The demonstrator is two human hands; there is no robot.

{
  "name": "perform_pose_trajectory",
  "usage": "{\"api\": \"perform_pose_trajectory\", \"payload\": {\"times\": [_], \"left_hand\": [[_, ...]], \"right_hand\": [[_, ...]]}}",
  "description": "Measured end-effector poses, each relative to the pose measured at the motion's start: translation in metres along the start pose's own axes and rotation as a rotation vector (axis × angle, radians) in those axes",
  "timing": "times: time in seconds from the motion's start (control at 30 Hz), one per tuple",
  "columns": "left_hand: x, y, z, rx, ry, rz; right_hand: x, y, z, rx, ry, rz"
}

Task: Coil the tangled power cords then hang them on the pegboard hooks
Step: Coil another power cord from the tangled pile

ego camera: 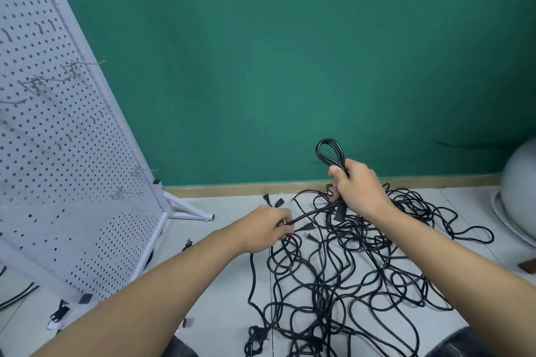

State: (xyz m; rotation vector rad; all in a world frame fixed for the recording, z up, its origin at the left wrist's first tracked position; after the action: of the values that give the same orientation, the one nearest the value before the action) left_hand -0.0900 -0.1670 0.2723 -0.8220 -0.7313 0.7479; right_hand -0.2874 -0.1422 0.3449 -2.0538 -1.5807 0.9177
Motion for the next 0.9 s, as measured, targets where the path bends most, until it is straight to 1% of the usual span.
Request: {"api": "perform_pose_trajectory", "payload": {"times": [0.07,0.13,0.2,0.27,0.33,0.43,0.5,0.73,0.83,0.9], "left_hand": [[0.001,-0.004,0.002,-0.017,0.026,0.033],[0.003,-0.015,0.007,0.008,0.096,0.15],[0.006,-0.024,0.012,0.023,0.17,0.25],[0.009,-0.028,0.015,0.005,0.221,0.31],[0.011,-0.032,0.017,-0.009,0.257,0.374],[0.015,-0.042,0.019,0.061,0.28,0.476],[0.014,-0.046,0.021,0.088,0.263,0.49],[0.013,-0.046,0.022,0.101,0.175,0.485],[0.015,-0.047,0.023,0.133,0.129,0.487],[0.016,-0.047,0.024,0.144,0.092,0.479]], "right_hand": [[-0.002,-0.003,0.001,0.041,-0.016,-0.002],[-0.003,-0.003,0.002,0.124,-0.036,-0.058],[-0.002,0.002,0.002,0.193,-0.055,-0.158],[0.001,0.01,0.003,0.223,-0.06,-0.282],[0.004,0.017,0.003,0.253,-0.061,-0.395],[0.01,0.024,-0.003,0.246,-0.082,-0.503],[0.014,0.026,-0.007,0.193,-0.067,-0.516],[0.02,0.021,-0.024,0.19,-0.051,-0.538],[0.024,0.025,-0.024,0.085,-0.005,-0.59],[0.024,0.031,-0.017,0.153,-0.045,-0.64]]}}
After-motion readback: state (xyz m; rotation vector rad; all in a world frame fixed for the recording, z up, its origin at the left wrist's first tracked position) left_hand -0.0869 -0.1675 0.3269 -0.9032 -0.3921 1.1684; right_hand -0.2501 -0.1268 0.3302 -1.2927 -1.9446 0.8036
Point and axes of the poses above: each hand's wrist, its own x-axis away from the middle knuckle, its own y-axis out of the palm, z = x × y, the point moved 6 cm from there along -x, towards the middle knuckle, and after that the axes turned 14 degrees about -y, right-handed, at the moved point
